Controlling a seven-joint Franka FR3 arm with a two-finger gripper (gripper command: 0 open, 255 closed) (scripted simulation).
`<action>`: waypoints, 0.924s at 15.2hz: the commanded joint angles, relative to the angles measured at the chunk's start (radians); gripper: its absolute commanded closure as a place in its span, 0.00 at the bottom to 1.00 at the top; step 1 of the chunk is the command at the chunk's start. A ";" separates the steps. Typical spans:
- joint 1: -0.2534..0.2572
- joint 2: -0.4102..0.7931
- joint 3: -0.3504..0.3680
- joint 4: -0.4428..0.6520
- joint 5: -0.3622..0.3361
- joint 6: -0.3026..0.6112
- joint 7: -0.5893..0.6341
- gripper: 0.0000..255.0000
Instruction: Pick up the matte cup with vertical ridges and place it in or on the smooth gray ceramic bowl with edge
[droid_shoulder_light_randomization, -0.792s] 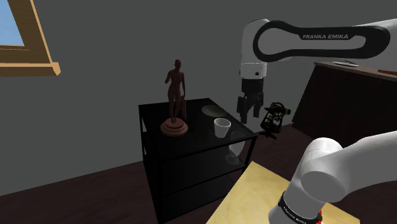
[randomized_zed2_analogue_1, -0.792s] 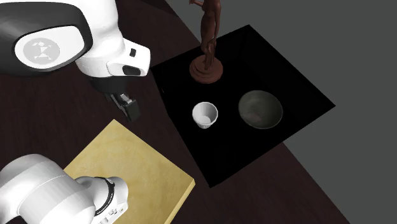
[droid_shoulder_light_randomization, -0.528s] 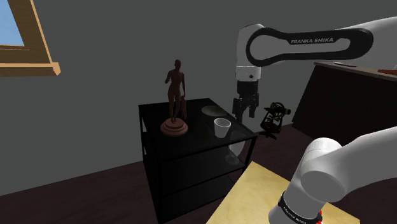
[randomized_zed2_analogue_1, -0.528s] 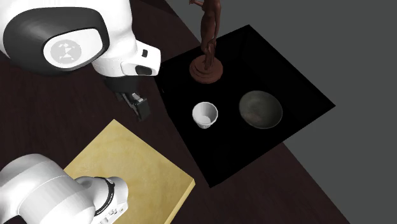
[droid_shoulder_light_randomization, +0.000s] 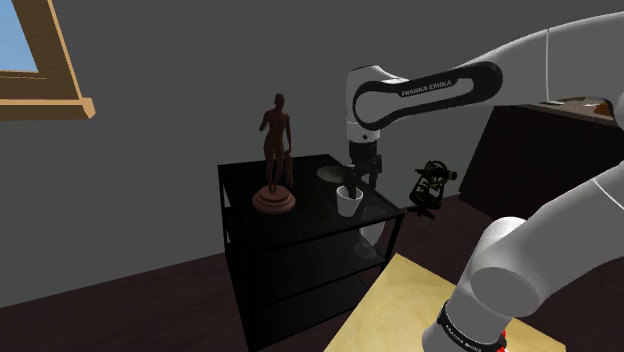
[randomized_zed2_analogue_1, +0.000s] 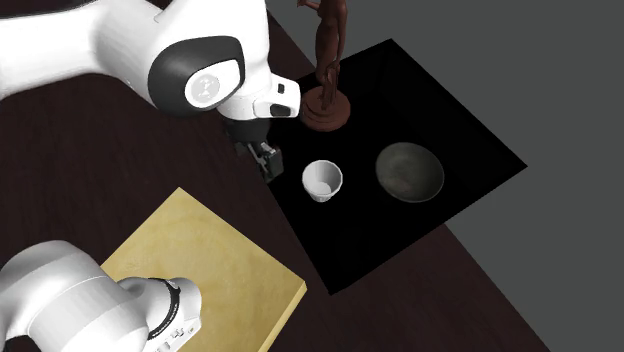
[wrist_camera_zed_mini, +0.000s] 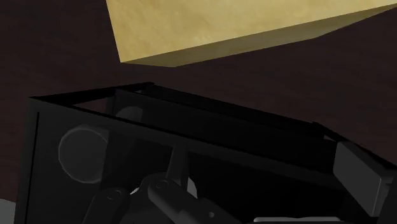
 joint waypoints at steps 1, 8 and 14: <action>-0.008 0.072 -0.003 0.022 -0.020 0.060 0.006 0.00; -0.036 0.322 -0.018 0.139 -0.090 0.221 0.034 0.00; -0.047 0.413 -0.027 0.161 -0.115 0.300 0.046 0.00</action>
